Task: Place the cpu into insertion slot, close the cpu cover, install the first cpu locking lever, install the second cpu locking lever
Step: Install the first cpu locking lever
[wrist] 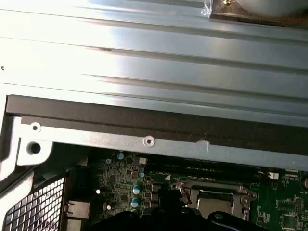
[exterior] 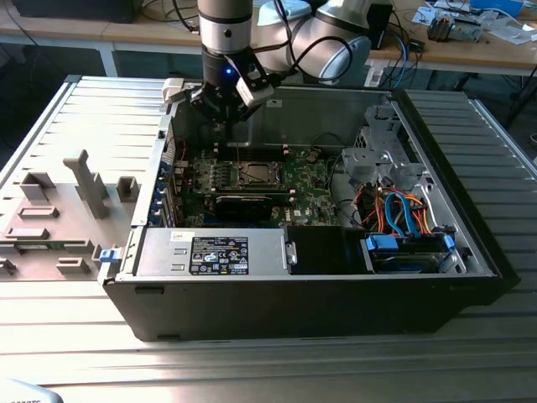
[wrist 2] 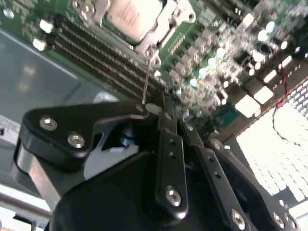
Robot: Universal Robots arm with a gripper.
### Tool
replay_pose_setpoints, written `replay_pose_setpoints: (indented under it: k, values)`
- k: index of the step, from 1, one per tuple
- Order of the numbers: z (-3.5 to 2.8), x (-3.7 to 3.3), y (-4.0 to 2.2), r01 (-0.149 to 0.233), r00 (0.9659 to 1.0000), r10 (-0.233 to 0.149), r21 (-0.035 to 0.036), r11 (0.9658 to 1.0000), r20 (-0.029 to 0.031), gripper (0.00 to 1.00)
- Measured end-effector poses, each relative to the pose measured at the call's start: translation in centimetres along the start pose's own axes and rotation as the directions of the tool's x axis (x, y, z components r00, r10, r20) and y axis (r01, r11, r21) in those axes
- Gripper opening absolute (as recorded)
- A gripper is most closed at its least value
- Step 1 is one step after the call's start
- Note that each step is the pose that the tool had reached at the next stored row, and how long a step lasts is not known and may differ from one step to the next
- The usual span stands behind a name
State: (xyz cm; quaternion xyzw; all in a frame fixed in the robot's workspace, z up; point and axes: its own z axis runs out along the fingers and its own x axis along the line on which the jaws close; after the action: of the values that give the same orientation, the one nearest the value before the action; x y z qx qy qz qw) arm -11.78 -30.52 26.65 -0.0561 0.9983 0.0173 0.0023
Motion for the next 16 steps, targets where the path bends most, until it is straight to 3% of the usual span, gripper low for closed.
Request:
replay_pose_setpoints:
  k: [4,9,14,16]
  values:
    - [0.01,-1.3,-0.14,-0.001,1.0,0.001,-0.0013,1.0,-0.0089,0.11]
    - [0.01,-2.44,-0.28,-0.001,0.9999,0.001,-0.0023,1.0,-0.0169,0.11]
    - [0.03,-2.48,-0.27,-0.001,0.9999,0.001,-0.0017,1.0,-0.0169,0.11]
    - [0.32,-2.58,-0.29,-0.001,0.9999,0.001,-0.0013,1.0,-0.0173,0.11]
